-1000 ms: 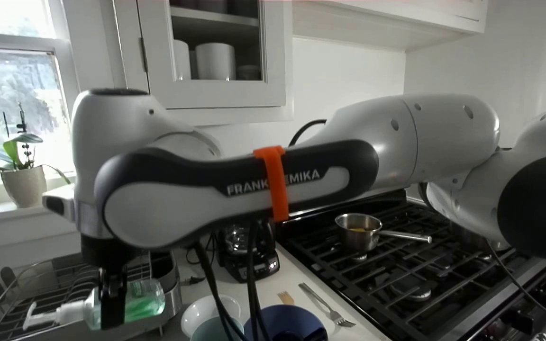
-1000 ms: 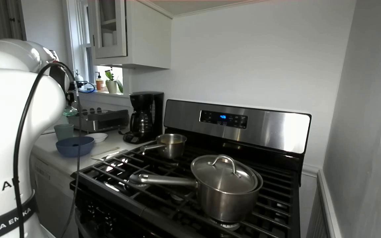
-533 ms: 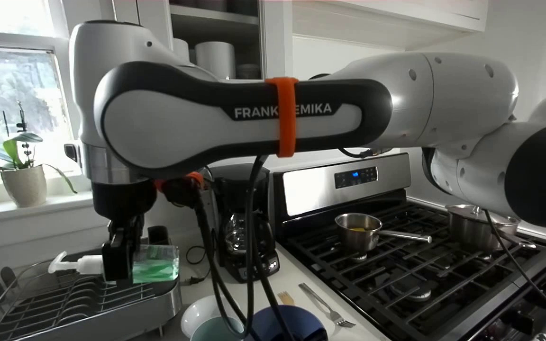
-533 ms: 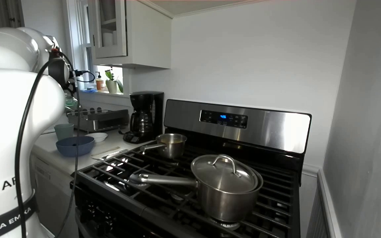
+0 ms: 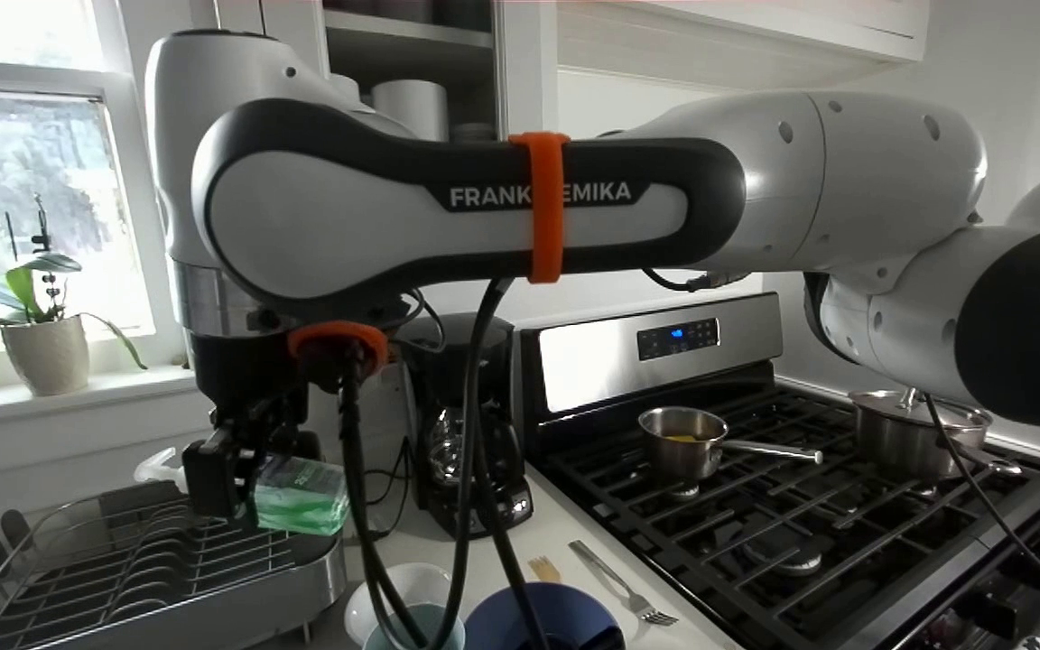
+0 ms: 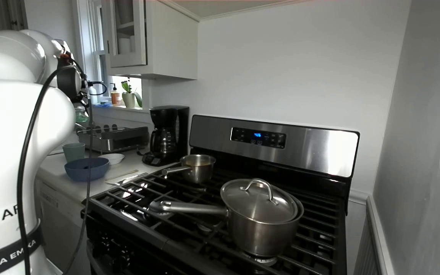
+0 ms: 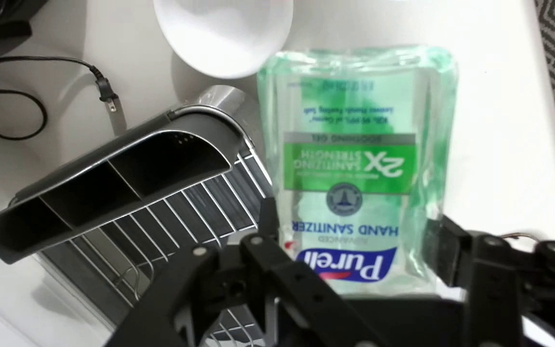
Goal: Move the hand washing soap next to the stove on the kitchen counter
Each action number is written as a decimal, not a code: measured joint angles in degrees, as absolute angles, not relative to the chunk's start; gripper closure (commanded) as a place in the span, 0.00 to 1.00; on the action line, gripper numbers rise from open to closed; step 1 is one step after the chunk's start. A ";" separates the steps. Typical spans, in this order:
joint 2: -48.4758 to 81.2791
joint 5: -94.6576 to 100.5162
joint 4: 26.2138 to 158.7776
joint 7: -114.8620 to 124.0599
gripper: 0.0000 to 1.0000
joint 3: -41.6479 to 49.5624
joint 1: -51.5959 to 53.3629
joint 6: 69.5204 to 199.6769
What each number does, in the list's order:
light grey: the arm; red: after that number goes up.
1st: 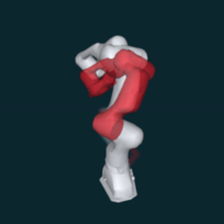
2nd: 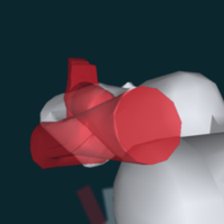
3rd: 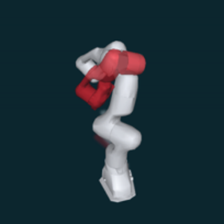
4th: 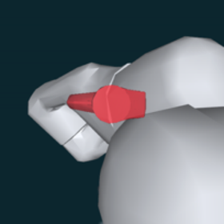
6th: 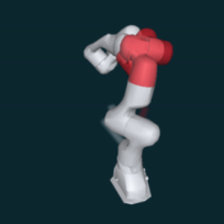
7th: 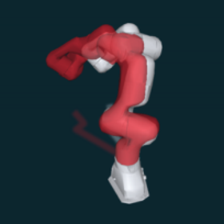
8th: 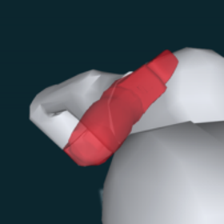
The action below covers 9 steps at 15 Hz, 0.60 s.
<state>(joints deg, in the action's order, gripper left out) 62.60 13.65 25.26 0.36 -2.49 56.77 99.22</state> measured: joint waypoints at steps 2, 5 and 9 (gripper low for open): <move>62.60 13.50 25.33 2.27 0.56 -2.49 56.79 98.50; 62.61 11.93 25.47 4.04 0.56 -2.47 56.72 93.55; 62.63 11.91 25.62 13.30 0.56 -1.29 56.55 85.54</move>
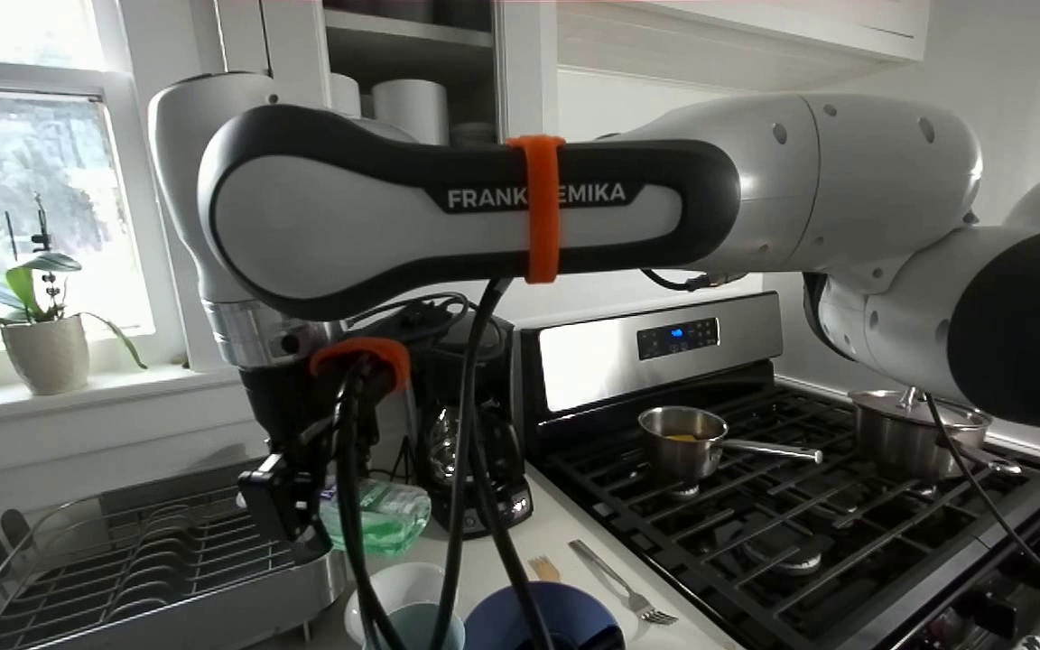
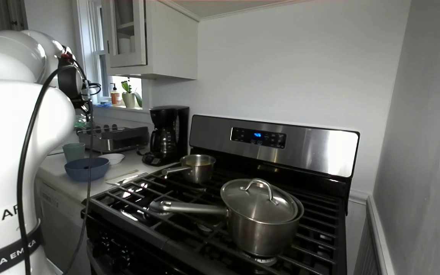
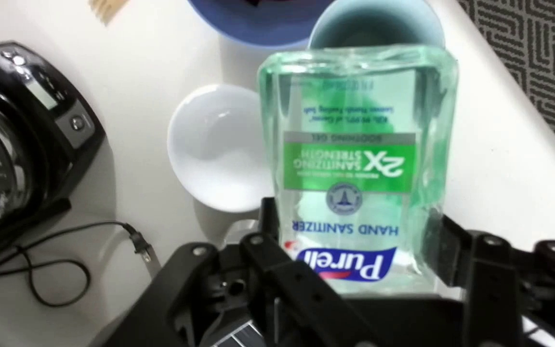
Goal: Move the hand washing soap next to the stove on the kitchen counter
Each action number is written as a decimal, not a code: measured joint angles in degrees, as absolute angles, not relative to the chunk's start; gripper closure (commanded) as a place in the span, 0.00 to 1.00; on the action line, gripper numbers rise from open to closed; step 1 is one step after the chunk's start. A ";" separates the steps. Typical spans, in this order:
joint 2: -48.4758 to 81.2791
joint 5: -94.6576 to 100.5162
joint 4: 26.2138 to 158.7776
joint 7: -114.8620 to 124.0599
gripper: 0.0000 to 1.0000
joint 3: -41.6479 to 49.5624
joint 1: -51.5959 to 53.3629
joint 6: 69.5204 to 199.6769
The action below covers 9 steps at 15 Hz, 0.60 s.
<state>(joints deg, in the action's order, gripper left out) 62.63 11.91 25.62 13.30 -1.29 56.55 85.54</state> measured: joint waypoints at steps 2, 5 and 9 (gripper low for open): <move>62.63 11.91 25.62 18.47 0.31 -0.54 56.43 82.55; 62.62 11.91 25.62 23.56 0.31 0.54 56.37 80.17; 62.65 11.91 25.62 24.47 0.56 0.74 56.39 80.13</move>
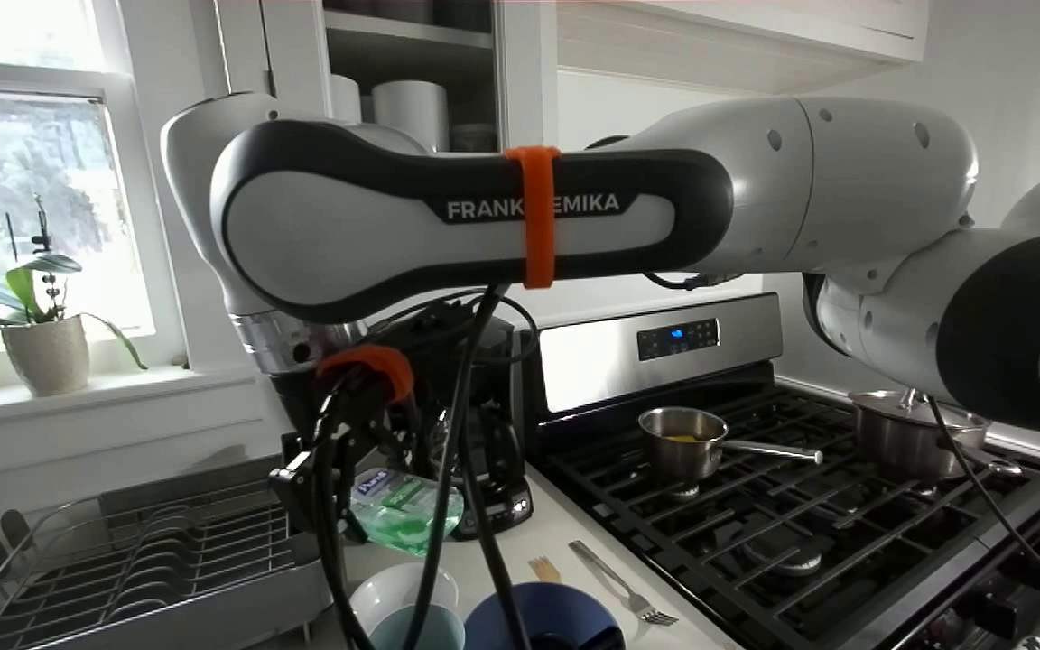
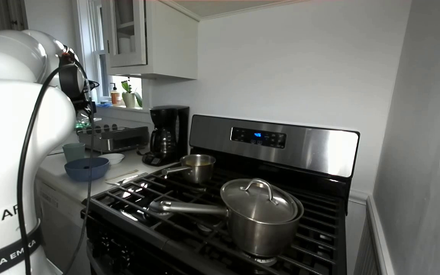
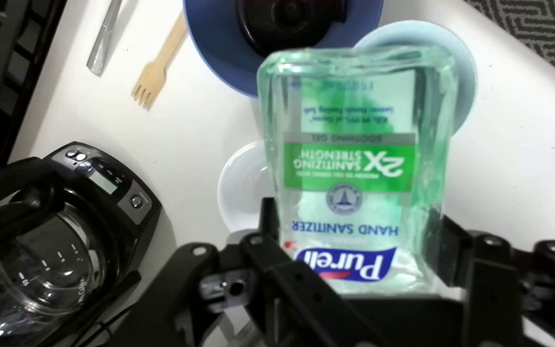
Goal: Move the hand washing soap next to the stove on the kitchen counter
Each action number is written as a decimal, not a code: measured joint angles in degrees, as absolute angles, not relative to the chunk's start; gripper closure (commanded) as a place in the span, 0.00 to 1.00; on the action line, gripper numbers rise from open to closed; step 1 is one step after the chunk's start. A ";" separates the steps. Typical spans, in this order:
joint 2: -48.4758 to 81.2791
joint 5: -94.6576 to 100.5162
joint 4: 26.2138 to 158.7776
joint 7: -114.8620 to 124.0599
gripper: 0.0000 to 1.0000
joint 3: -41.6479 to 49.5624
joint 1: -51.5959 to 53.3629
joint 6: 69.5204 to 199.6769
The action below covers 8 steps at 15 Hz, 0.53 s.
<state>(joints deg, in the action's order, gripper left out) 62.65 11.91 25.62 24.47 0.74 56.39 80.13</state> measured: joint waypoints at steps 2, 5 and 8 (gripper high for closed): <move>62.77 11.94 25.62 25.86 0.56 1.51 56.34 80.13; 63.03 11.88 25.63 31.44 0.56 2.58 54.48 79.22; 63.40 10.97 25.66 35.83 0.56 2.70 50.54 77.03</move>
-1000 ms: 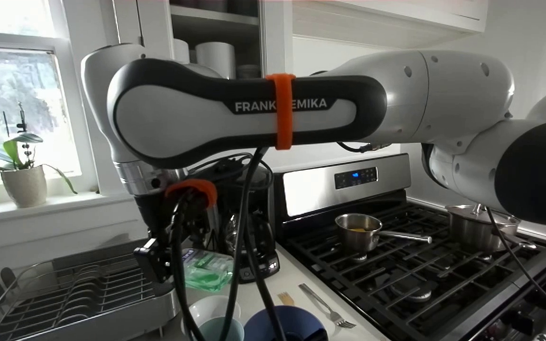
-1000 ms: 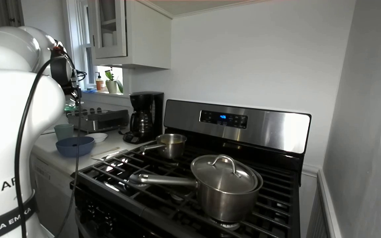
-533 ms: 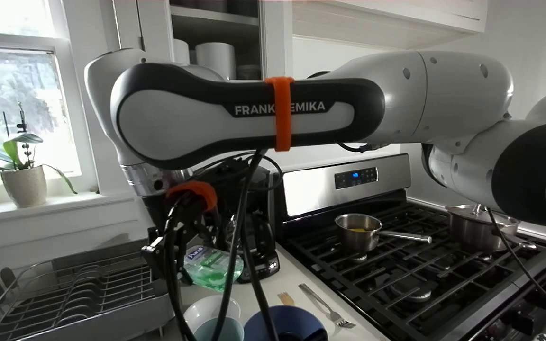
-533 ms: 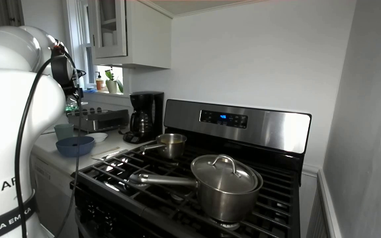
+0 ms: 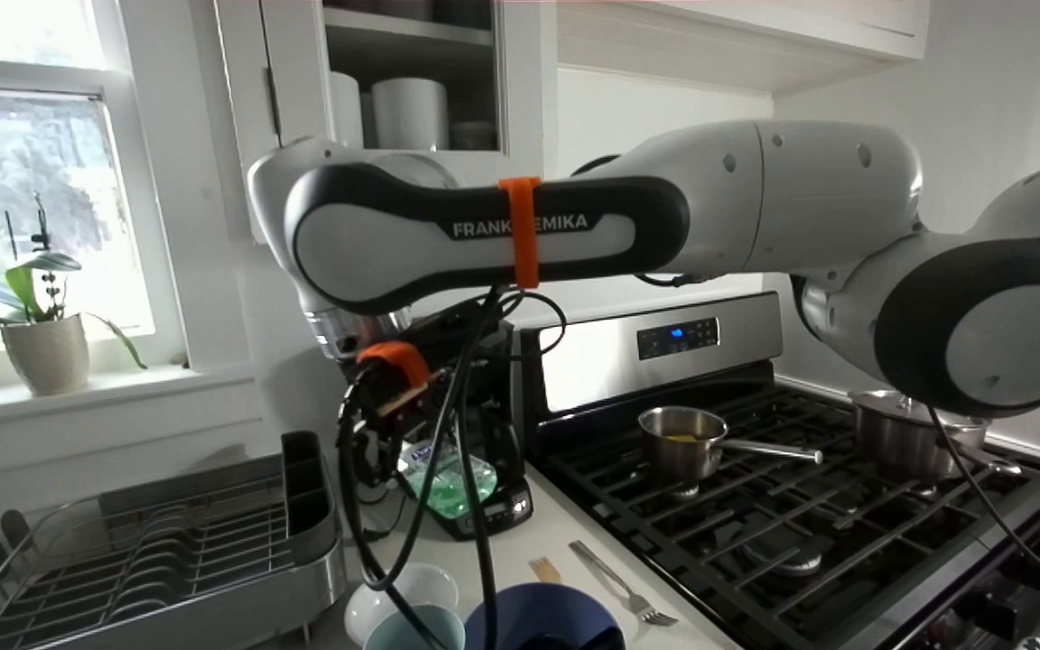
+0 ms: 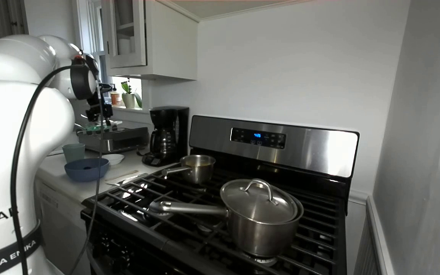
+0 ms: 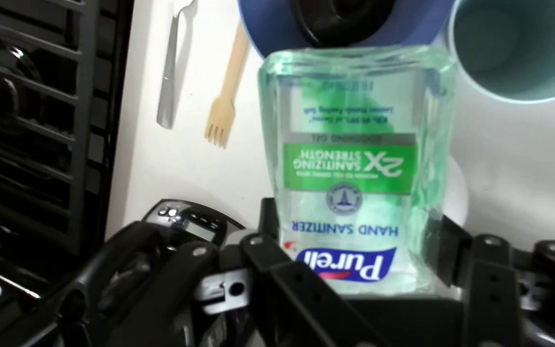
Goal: Move the hand washing soap next to the stove on the kitchen counter
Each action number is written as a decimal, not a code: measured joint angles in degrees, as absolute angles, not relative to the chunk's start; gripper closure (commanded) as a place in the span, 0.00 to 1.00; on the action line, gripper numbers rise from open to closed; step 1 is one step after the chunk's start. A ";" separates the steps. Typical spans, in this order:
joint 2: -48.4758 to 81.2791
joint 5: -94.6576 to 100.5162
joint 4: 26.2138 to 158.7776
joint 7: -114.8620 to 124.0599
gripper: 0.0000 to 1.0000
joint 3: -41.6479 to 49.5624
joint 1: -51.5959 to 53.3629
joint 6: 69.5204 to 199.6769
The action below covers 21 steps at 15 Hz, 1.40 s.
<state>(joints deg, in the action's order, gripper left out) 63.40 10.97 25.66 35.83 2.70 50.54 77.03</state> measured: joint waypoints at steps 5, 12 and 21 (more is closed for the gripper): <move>65.46 9.53 26.18 41.52 0.56 2.71 44.10 75.37; 69.81 9.75 26.17 37.19 0.56 2.69 43.88 71.04; 72.38 11.05 26.14 27.96 0.46 4.12 44.25 69.57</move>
